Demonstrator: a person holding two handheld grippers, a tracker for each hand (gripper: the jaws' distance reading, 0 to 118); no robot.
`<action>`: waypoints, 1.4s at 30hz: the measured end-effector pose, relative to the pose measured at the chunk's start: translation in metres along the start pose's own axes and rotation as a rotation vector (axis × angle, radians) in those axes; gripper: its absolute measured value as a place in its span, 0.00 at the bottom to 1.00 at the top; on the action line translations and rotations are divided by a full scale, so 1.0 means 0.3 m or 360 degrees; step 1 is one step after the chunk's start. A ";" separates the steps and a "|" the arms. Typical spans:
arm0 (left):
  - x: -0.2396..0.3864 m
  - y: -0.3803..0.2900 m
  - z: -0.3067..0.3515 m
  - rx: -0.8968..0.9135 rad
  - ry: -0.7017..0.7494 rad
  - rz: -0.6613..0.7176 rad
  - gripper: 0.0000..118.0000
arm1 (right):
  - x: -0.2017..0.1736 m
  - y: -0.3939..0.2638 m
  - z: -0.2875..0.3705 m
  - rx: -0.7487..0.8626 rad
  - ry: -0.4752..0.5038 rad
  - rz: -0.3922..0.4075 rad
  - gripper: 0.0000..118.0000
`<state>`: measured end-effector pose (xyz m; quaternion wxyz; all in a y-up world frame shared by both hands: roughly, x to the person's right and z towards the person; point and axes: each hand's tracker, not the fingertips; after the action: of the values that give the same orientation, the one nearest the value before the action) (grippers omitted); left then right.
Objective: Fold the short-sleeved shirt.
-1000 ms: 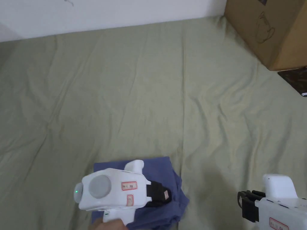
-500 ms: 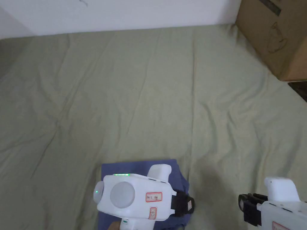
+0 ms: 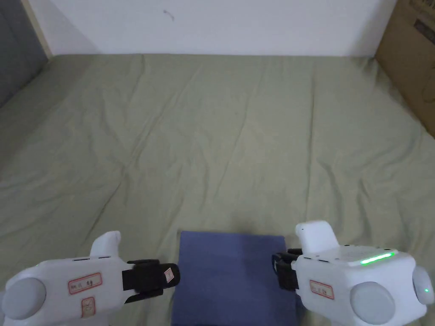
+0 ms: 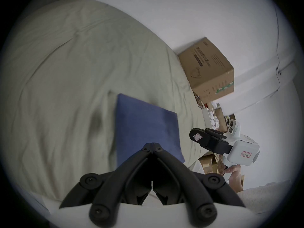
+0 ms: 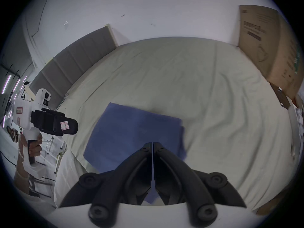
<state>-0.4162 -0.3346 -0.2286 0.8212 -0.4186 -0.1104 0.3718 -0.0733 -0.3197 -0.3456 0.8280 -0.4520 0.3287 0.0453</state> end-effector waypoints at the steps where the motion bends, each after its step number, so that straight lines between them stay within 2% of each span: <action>1: -0.023 -0.001 -0.004 0.0013 -0.0001 0.0038 0.00 | -0.007 0.004 -0.028 -0.0034 0.0024 0.0005 0.02; 4: -0.071 -0.010 -0.012 -0.0006 -0.0035 0.0094 0.00 | 0.009 0.002 -0.107 -0.0139 0.0109 -0.0083 0.02; 7: -0.083 -0.011 -0.040 -0.0032 -0.0061 0.0096 0.00 | 0.036 -0.017 -0.163 -0.0215 0.0043 -0.0096 0.02; 9: -0.105 -0.003 -0.068 -0.0056 -0.0077 0.0122 0.00 | 0.057 -0.029 -0.174 -0.0217 0.0105 -0.0148 0.02; 10: -0.119 0.002 -0.081 -0.0069 -0.0081 0.0140 0.09 | 0.065 -0.033 -0.173 -0.0221 0.0140 -0.0204 0.02; 12: -0.139 0.014 -0.112 -0.0112 -0.0083 0.0181 0.43 | 0.080 -0.026 -0.176 -0.0220 0.0142 -0.0234 0.02; 13: -0.142 0.020 -0.125 -0.0143 -0.0077 0.0176 0.67 | 0.082 -0.025 -0.175 -0.0218 0.0146 -0.0235 0.02; 14: -0.150 0.027 -0.138 -0.0152 -0.0078 0.0169 0.78 | 0.078 -0.026 -0.172 -0.0220 0.0147 -0.0232 0.02; 15: -0.158 0.032 -0.143 -0.0143 -0.0088 0.0168 0.79 | 0.076 -0.027 -0.172 -0.0222 0.0145 -0.0219 0.02; 20: -0.210 0.081 -0.237 -0.0243 -0.0298 0.0262 0.80 | 0.067 -0.029 -0.175 -0.0222 0.0133 -0.0189 0.02; 24: -0.266 0.113 -0.308 -0.0207 -0.0513 0.0447 0.80 | 0.075 -0.030 -0.177 -0.0226 0.0145 -0.0203 0.02; 26: -0.251 0.107 -0.350 -0.0284 -0.0571 0.0403 0.79 | 0.074 -0.030 -0.178 -0.0226 0.0147 -0.0211 0.02; 27: -0.245 0.105 -0.370 -0.0315 -0.0602 0.0372 0.77 | 0.074 -0.030 -0.178 -0.0226 0.0146 -0.0213 0.02; 29: -0.216 0.097 -0.412 -0.0368 -0.0649 0.0399 0.64 | 0.074 -0.032 -0.178 -0.0224 0.0146 -0.0218 0.02; 30: -0.207 0.094 -0.430 -0.0395 -0.0632 0.0389 0.48 | 0.075 -0.032 -0.179 -0.0225 0.0145 -0.0221 0.02; 31: -0.201 0.088 -0.440 -0.0395 -0.0562 0.0346 0.21 | 0.076 -0.032 -0.178 -0.0226 0.0145 -0.0223 0.02; 32: -0.206 0.087 -0.450 -0.0422 -0.0483 0.0287 0.21 | 0.077 -0.032 -0.177 -0.0227 0.0143 -0.0224 0.02; 33: -0.187 0.085 -0.453 -0.0441 -0.0437 0.0321 0.20 | 0.077 -0.031 -0.176 -0.0231 0.0141 -0.0226 0.02; 34: -0.205 0.083 -0.448 -0.0439 -0.0552 0.0429 0.20 | 0.077 -0.028 -0.175 -0.0231 0.0151 -0.0226 0.02; 35: -0.211 0.085 -0.431 -0.0421 -0.0608 0.0420 0.20 | 0.074 -0.026 -0.174 -0.0233 0.0145 -0.0220 0.02; 42: -0.203 0.157 -0.380 -0.0458 -0.0417 0.0236 0.19 | 0.016 -0.005 -0.146 -0.0181 0.0130 -0.0164 0.02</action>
<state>-0.4270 -0.4289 -0.3282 0.7018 -0.4868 -0.2370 0.4630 -0.0911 -0.3557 -0.3637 0.7882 -0.5159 0.3356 0.0027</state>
